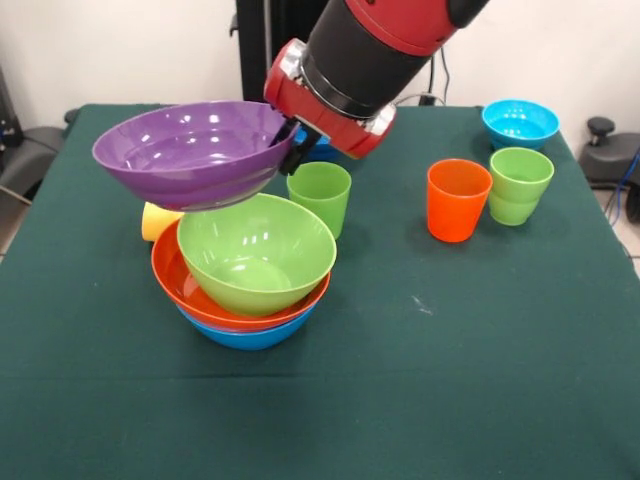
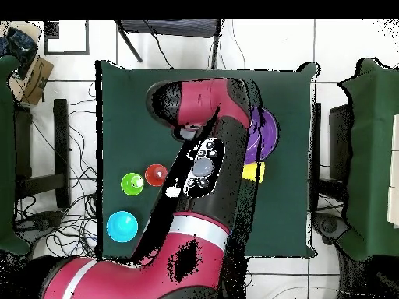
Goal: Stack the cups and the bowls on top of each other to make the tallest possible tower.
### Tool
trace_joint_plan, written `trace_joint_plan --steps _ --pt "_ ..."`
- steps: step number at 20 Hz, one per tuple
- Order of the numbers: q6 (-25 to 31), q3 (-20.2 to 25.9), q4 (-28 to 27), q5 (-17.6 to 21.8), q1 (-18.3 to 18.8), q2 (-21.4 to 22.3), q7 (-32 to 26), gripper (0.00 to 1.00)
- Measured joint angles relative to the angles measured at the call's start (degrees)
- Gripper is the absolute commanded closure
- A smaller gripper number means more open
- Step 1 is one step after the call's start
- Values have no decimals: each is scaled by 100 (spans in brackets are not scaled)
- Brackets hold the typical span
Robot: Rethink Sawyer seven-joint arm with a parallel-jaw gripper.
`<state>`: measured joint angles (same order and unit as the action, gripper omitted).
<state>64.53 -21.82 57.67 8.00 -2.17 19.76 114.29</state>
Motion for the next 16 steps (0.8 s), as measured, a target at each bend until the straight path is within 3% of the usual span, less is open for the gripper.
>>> trace_joint_plan --steps 16 --pt "-4 0 -3 -267 -104 -368 0 100"
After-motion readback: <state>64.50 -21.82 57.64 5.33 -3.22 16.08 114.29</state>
